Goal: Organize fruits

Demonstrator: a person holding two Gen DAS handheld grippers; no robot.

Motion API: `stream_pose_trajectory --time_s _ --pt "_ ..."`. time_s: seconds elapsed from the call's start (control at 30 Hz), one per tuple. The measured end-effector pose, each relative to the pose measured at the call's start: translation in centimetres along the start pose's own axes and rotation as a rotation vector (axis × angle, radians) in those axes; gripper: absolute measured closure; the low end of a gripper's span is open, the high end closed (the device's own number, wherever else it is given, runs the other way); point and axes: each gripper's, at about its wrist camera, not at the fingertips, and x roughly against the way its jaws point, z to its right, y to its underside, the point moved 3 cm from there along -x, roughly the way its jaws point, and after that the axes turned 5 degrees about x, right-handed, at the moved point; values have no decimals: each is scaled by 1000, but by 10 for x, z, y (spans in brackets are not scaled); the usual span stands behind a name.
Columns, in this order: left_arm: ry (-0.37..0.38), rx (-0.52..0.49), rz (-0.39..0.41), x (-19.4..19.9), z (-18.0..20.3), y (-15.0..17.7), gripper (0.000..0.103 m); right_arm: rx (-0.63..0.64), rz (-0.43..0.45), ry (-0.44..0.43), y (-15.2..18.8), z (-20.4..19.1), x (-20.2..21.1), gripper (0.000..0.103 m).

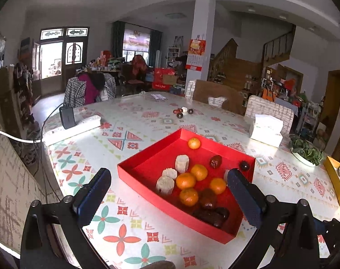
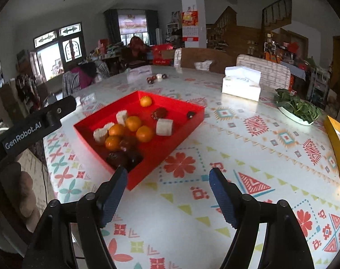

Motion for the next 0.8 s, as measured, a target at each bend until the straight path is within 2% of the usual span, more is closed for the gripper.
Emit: stream_pose_trajectory --time_s 0.37,0.8 --pt "17 15 -45 -19 -10 5 0 -9 -51 5 -2 -7 -19 23" --pt "21 20 -75 -29 -15 9 0 6 -68 8 -1 -16 -27 20"
